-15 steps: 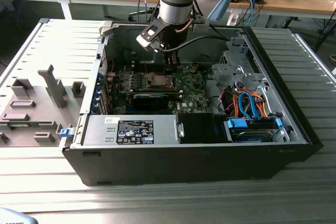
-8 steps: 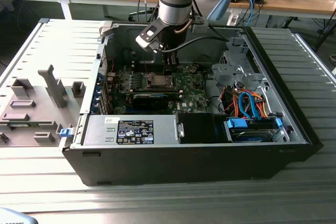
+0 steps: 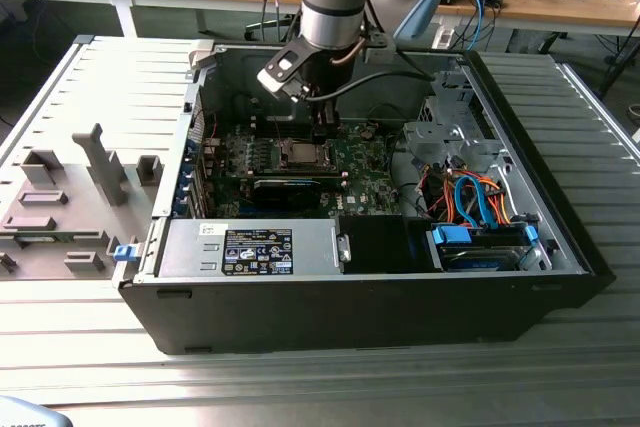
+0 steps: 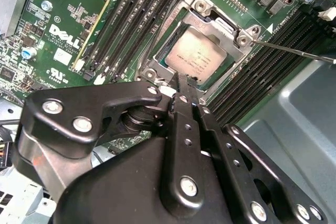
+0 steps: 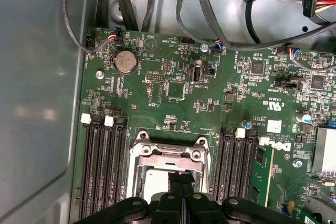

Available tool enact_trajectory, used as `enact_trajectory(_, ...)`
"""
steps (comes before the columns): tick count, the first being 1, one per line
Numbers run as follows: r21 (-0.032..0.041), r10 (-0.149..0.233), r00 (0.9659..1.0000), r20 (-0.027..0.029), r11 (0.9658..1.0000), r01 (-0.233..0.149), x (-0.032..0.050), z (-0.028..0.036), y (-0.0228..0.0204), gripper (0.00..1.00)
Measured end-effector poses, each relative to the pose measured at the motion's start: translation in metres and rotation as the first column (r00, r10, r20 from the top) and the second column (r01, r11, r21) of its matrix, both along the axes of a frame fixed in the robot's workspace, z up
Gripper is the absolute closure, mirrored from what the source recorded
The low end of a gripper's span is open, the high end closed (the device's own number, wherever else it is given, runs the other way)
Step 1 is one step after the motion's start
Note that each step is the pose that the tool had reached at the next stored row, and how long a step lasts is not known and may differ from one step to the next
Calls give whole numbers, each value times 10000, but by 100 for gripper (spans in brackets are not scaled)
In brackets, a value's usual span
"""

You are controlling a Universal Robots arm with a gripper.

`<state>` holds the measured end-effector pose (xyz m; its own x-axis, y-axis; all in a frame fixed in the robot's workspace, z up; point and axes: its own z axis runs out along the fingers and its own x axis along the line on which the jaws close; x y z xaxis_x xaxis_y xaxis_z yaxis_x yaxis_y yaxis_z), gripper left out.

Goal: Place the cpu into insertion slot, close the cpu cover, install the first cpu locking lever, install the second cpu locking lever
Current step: 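Close the cpu cover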

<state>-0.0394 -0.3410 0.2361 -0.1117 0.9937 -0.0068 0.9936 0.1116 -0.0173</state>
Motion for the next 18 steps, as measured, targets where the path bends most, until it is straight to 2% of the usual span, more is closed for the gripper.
enact_trajectory(18,1,0,10000,1,10000,0,-24,-33,0,89)
